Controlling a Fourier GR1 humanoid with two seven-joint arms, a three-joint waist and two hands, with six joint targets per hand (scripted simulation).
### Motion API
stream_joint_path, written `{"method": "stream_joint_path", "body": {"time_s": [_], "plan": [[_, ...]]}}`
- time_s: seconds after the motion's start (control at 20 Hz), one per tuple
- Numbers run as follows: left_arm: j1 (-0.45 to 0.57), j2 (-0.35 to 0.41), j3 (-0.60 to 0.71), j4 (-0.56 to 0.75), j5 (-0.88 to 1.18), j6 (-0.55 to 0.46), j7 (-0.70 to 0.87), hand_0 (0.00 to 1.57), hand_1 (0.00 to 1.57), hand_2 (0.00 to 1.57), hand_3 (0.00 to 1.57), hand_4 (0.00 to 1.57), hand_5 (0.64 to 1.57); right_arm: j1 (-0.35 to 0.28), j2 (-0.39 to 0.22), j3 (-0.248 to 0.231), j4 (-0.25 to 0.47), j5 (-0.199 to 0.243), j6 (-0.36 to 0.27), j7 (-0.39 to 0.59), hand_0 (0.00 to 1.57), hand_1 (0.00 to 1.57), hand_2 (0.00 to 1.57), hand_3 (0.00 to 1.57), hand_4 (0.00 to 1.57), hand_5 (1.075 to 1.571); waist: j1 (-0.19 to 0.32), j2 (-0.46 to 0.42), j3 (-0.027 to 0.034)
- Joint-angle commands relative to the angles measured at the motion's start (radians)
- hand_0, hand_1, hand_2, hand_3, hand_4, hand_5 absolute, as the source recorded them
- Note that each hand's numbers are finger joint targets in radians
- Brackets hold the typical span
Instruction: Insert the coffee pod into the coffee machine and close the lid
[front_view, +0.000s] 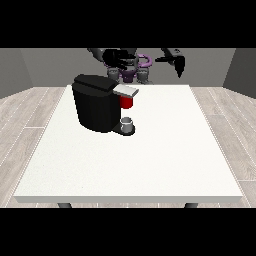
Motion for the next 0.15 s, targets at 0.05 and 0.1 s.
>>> {"method": "stream_joint_path", "body": {"time_s": [0.05, 0.1], "plan": [[0.004, 0.006, 0.019, 0.028, -0.007, 0.032, -0.013, 0.00, 0.00, 0.00, 0.00, 0.19, 1.571, 0.142, 0.018, 0.051, -0.073, -0.092, -0.046, -0.036, 0.00, 0.00, 0.00, 0.00, 0.25, 1.571, -0.049, -0.025, 0.0001], [0.033, 0.017, 0.042, 0.051, 0.004, 0.029, -0.014, 0.00, 0.00, 0.00, 0.00, 0.19, 1.571, 0.222, 0.018, 0.090, -0.105, -0.118, -0.042, -0.018, 0.00, 0.00, 0.00, 0.00, 0.16, 1.571, -0.087, -0.075, 0.0000]]}}
